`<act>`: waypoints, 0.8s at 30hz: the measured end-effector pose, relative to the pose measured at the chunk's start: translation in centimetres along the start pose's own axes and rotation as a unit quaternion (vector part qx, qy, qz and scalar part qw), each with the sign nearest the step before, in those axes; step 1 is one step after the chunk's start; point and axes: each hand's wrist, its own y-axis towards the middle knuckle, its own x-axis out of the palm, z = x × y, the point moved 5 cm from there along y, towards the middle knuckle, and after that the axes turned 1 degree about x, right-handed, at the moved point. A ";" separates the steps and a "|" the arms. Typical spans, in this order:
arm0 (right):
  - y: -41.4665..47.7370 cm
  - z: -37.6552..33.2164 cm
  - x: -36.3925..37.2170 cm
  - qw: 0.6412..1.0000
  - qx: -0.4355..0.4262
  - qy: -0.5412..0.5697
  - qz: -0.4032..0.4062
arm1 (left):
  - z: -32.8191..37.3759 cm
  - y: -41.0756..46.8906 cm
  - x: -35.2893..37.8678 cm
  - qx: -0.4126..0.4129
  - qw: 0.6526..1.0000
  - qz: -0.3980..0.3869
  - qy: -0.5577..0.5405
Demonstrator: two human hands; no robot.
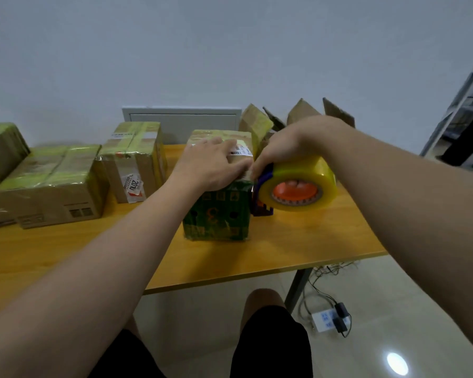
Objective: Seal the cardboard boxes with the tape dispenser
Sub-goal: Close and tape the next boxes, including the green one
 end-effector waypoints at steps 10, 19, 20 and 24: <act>-5.7 4.3 -6.8 0.934 -0.037 0.179 0.306 | -1.5 -1.3 -2.1 0.082 0.992 -0.048 -0.082; 1.1 -1.1 -1.8 0.691 -0.200 0.589 0.367 | -3.8 -4.2 -2.3 0.052 0.946 0.255 -0.194; 2.0 -1.9 -1.3 0.673 -0.225 0.603 0.364 | -3.9 -4.4 -2.2 0.055 0.940 0.289 -0.172; 4.5 -3.8 -0.1 0.594 -0.280 0.667 0.353 | -5.2 -5.6 -1.5 0.063 0.905 0.391 -0.157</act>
